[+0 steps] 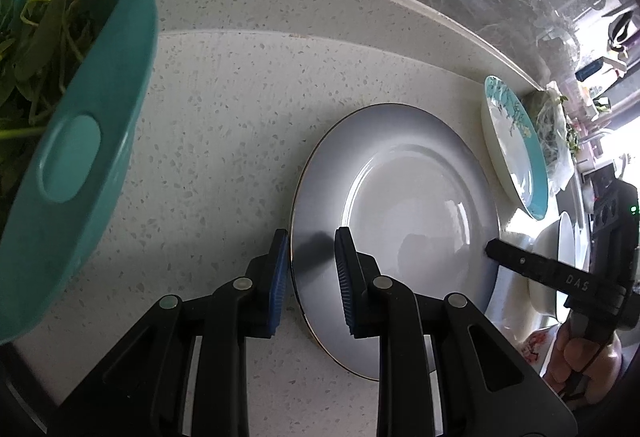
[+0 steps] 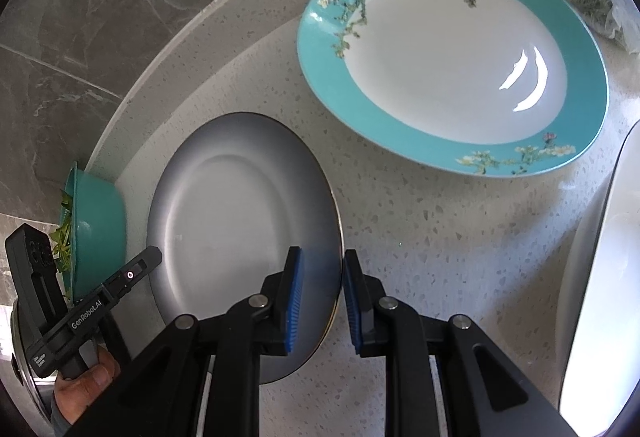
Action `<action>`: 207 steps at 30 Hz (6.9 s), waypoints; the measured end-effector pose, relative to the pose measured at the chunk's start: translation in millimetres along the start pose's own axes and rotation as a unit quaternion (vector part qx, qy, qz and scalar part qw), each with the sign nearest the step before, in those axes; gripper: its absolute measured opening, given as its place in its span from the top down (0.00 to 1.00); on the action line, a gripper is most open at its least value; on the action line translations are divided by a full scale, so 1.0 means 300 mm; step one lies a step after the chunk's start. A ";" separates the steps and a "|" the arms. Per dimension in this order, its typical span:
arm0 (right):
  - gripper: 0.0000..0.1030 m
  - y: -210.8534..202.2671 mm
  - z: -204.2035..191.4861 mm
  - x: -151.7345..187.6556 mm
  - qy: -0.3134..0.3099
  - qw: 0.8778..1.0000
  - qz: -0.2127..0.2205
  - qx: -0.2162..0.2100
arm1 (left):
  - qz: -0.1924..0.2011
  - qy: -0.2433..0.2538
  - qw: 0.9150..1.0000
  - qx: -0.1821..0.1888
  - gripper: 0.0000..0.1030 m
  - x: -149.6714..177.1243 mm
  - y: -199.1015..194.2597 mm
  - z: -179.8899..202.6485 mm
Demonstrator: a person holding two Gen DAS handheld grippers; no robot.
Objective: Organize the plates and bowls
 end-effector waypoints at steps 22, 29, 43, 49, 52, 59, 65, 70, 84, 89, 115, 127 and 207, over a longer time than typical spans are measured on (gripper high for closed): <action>0.76 0.023 0.003 -0.079 -0.002 0.998 -0.066 0.000 | -0.041 0.036 0.998 -0.032 0.72 -0.072 0.026 0.034; 0.77 0.015 0.005 -0.089 -0.014 0.999 -0.048 0.006 | -0.028 0.058 0.997 -0.050 0.74 -0.048 0.015 0.045; 0.77 -0.024 -0.085 -0.002 -0.047 0.999 -0.015 0.012 | 0.016 0.059 0.997 -0.056 0.76 0.057 -0.129 0.064; 0.77 -0.128 -0.128 0.082 -0.071 0.997 0.010 0.004 | 0.038 0.059 0.996 -0.051 0.76 0.163 -0.260 0.123; 0.77 -0.193 -0.132 0.140 -0.083 0.996 0.021 -0.001 | 0.047 0.061 0.996 -0.050 0.76 0.239 -0.334 0.154; 0.77 -0.304 -0.085 0.286 -0.100 0.994 0.025 -0.017 | 0.059 0.077 0.994 -0.058 0.76 0.448 -0.472 0.233; 0.77 -0.326 0.005 0.430 -0.118 0.993 0.007 -0.017 | 0.041 0.070 0.994 -0.069 0.75 0.659 -0.490 0.248; 0.78 -0.281 0.075 0.531 -0.123 0.992 -0.018 -0.009 | 0.019 0.058 0.996 -0.072 0.75 0.797 -0.419 0.221; 0.78 -0.199 0.146 0.617 -0.136 0.990 -0.041 0.008 | 0.002 0.059 0.994 -0.089 0.73 0.864 -0.250 0.226; 0.77 -0.178 0.140 0.628 -0.144 0.989 -0.043 0.014 | 0.003 0.066 0.993 -0.099 0.73 0.860 -0.226 0.225; 0.30 -0.557 0.061 0.526 -0.158 0.983 0.063 -0.063 | 0.106 0.118 0.980 -0.122 0.00 0.624 -0.455 0.530; 0.26 -1.005 0.886 0.299 -0.131 0.974 0.131 -0.131 | 0.133 0.157 0.975 -0.086 0.00 0.742 -0.340 1.324; 0.90 -0.597 1.277 0.194 -0.143 0.961 -0.115 -0.208 | -0.014 0.003 0.996 -0.087 0.75 0.867 0.279 1.578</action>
Point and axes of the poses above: each gripper's, at about its wrist camera, not at the fingertips, and y roughly the way its jaws point, z to its right, x to its underside, the point moved 9 cm from there along y, roughly the way its jaws point, and after that the axes turned 2 degrees about y, right-handed, at the moved point
